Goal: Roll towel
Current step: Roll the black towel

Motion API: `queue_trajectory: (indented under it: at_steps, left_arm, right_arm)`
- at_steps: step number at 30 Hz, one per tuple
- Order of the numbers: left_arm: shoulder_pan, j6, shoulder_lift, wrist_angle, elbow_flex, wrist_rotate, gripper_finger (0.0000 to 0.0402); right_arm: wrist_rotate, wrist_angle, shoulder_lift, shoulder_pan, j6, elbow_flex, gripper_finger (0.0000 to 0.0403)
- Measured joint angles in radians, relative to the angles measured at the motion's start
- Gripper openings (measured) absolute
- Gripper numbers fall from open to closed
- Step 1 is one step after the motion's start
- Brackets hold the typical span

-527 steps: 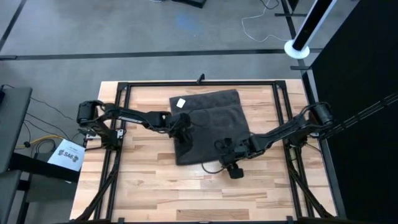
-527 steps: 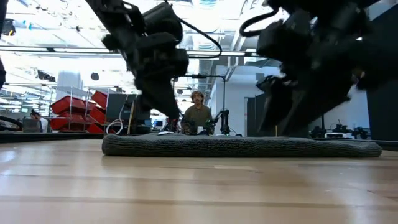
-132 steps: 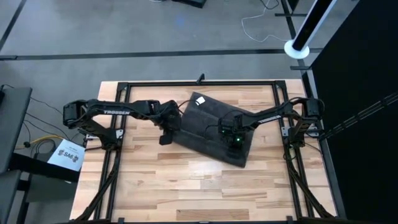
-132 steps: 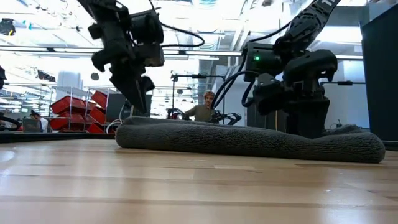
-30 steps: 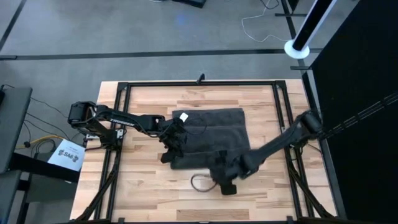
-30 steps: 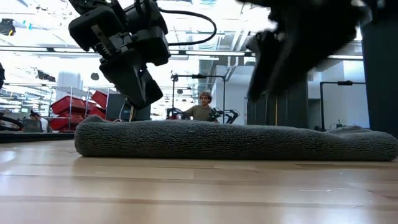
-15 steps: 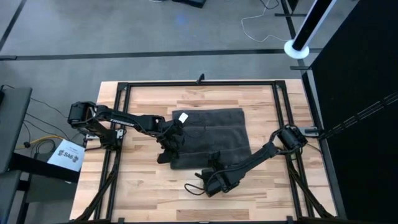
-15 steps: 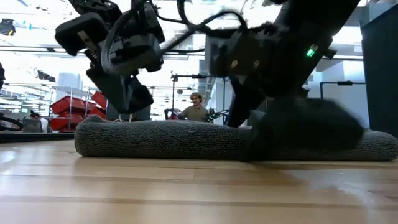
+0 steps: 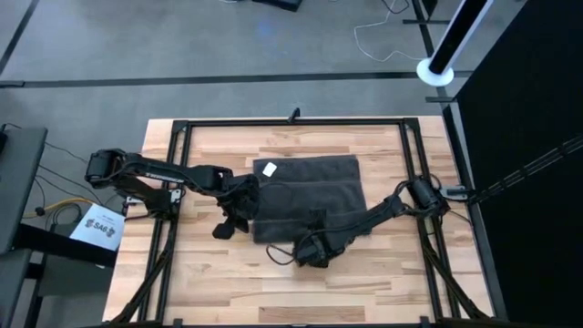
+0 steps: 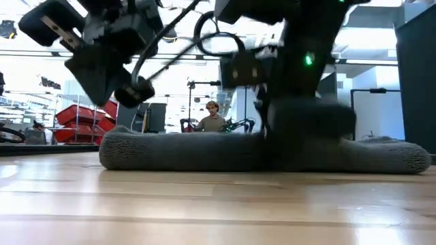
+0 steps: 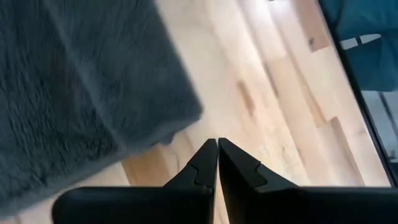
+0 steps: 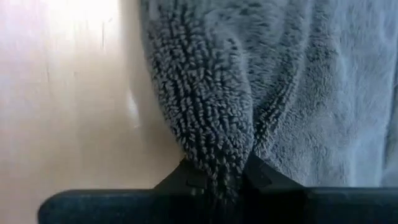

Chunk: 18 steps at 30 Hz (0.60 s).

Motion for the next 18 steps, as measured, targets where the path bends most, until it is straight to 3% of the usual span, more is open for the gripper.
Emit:
queue_trajectory:
  at_steps: [6, 11, 18]
  left_arm:
    - [-0.05, 0.008, -0.031, 0.075, 0.0, -0.029, 0.0043]
    - [-0.102, -0.01, -0.031, 0.179, -0.004, -0.19, 0.011]
    - [-0.139, -0.094, -0.03, 0.3, -0.006, -0.383, 0.0201]
  right_arm:
    - [-0.221, 0.017, -0.106, -0.098, 0.004, -0.003, 0.002]
    - [-0.378, 0.054, -0.168, -0.181, 0.004, -0.048, 0.002]
    - [-0.439, 0.054, -0.167, -0.234, -0.038, -0.051, 0.002]
